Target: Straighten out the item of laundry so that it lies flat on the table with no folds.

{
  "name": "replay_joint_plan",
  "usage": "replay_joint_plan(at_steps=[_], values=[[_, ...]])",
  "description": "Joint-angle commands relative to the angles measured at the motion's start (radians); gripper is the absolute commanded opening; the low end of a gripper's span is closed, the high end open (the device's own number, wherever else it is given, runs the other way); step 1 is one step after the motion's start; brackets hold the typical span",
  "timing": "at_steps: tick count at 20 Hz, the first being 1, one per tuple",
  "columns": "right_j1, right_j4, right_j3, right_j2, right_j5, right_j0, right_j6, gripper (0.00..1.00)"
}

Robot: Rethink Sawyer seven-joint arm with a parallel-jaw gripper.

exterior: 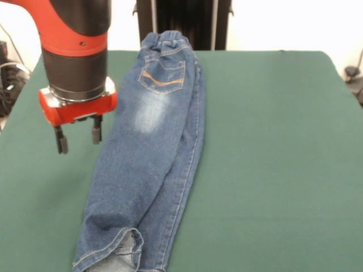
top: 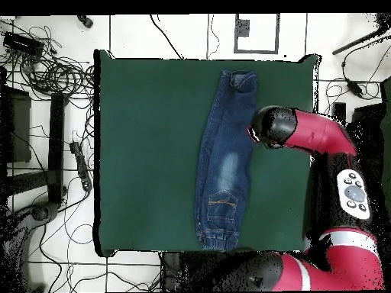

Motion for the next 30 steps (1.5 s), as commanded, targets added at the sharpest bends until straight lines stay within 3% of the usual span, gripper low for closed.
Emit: replay_joint_plan(at_steps=[1,6,7,15,21,30], values=[[-0.007,-0.042,0.189,0.086,-0.063,0.000,0.026,1.00],[-0.008,-0.039,0.196,0.086,-0.067,0.001,0.042,1.00],[-0.012,-0.052,0.203,0.092,-0.084,-0.003,0.024,0.00],[-0.007,-0.041,0.199,0.107,-0.095,-0.009,0.027,0.00],[0.014,-0.020,0.186,0.153,-0.186,-0.019,0.048,0.00],[0.046,0.005,0.132,0.152,-0.166,0.013,0.085,0.00]])
